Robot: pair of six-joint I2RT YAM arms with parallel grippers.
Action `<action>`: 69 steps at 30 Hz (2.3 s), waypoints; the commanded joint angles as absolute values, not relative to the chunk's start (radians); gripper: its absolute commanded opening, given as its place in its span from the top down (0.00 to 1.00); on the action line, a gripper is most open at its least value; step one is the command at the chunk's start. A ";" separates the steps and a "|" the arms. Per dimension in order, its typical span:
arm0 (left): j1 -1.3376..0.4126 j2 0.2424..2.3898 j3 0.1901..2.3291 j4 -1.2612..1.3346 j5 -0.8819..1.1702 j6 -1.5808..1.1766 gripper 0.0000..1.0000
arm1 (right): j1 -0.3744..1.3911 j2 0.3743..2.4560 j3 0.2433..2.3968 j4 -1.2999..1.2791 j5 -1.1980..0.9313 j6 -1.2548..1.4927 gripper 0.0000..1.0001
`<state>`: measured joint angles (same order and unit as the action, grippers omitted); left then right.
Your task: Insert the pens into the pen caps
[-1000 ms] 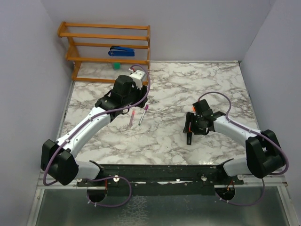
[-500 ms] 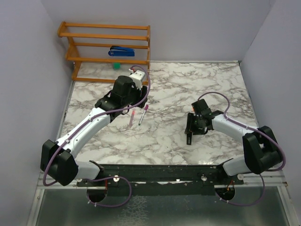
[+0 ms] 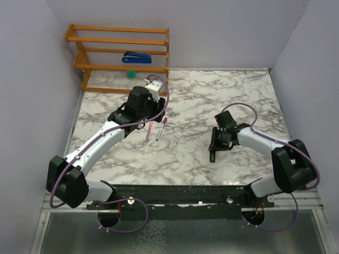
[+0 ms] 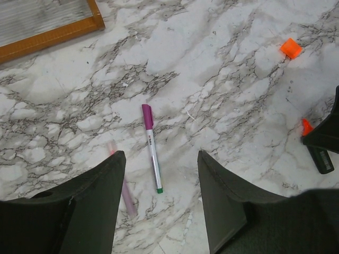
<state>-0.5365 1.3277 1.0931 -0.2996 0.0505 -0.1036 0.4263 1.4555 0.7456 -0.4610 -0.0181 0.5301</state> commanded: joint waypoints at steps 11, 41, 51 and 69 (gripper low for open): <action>-0.518 1.390 1.054 -0.155 0.245 -0.197 0.42 | 0.434 1.435 1.036 -0.282 0.024 0.466 0.79; -0.612 1.630 1.069 0.241 0.382 -0.279 0.33 | 0.435 1.441 1.063 0.092 -0.187 0.553 0.79; -0.635 1.687 1.145 0.300 0.430 -0.288 0.33 | 0.453 1.443 1.041 0.112 -0.211 0.577 0.79; -0.656 1.740 1.160 0.319 0.415 -0.267 0.54 | 0.461 1.453 1.039 0.122 -0.219 0.591 0.79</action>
<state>-0.6502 1.7622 1.1576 0.2970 0.4160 -0.2855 0.4526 1.4616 1.0489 0.0849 -0.1967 0.5797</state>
